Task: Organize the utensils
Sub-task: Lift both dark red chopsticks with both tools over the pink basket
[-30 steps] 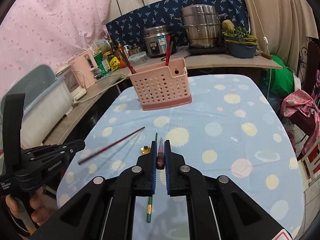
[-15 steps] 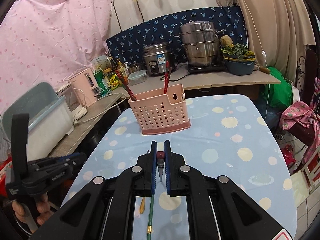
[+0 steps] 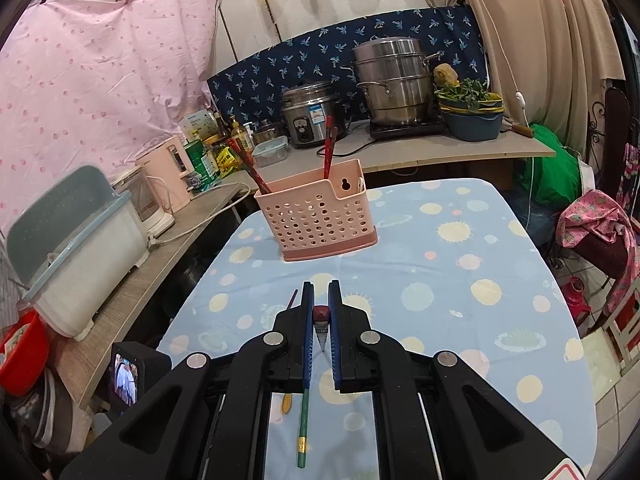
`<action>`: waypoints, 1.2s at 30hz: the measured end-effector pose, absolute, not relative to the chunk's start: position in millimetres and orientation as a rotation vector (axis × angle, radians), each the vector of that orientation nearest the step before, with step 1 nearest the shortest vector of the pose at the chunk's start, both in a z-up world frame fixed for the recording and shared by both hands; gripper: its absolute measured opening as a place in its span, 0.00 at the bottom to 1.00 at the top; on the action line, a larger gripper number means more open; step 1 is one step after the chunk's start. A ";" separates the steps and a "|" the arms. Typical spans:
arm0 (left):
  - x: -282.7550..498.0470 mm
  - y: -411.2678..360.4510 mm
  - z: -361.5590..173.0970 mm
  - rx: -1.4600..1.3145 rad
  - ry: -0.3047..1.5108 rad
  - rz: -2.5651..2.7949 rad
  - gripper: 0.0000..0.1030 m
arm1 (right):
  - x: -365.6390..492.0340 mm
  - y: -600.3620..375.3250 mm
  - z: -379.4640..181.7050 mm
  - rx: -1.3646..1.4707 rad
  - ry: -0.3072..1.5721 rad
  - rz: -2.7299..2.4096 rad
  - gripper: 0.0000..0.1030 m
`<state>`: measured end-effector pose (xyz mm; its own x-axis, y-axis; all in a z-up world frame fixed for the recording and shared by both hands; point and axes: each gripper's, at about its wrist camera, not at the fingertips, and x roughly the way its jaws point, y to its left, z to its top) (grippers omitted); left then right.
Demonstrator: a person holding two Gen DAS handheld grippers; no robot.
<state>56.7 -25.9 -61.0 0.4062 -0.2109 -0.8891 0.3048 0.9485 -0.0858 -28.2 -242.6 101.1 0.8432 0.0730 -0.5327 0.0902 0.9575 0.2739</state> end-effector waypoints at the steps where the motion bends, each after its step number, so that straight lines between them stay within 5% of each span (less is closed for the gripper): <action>1: 57.3 -25.8 -62.2 0.093 1.110 -0.329 0.34 | -28.7 -242.7 101.0 0.298 0.569 -0.009 0.07; 9: 56.5 -28.5 -69.1 0.100 1.124 -0.343 0.23 | -29.3 -242.9 98.3 0.299 0.575 -0.010 0.07; 11: 56.2 -29.0 -69.5 0.106 1.124 -0.343 0.08 | -28.3 -242.7 98.2 0.299 0.576 -0.009 0.07; 20: 54.2 -24.9 -41.3 0.067 1.091 -0.355 0.07 | -28.0 -244.6 102.5 0.292 0.559 -0.017 0.07; 36: 97.7 -15.1 114.3 -0.036 0.789 -0.374 0.07 | 1.1 -251.6 147.1 0.268 0.458 -0.003 0.07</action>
<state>97.7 -15.1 114.3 0.6421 -0.3415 -0.6863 0.3149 0.9338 -0.1700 1.1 -251.6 147.1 0.8976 0.0568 -0.4371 0.0632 0.9648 0.2552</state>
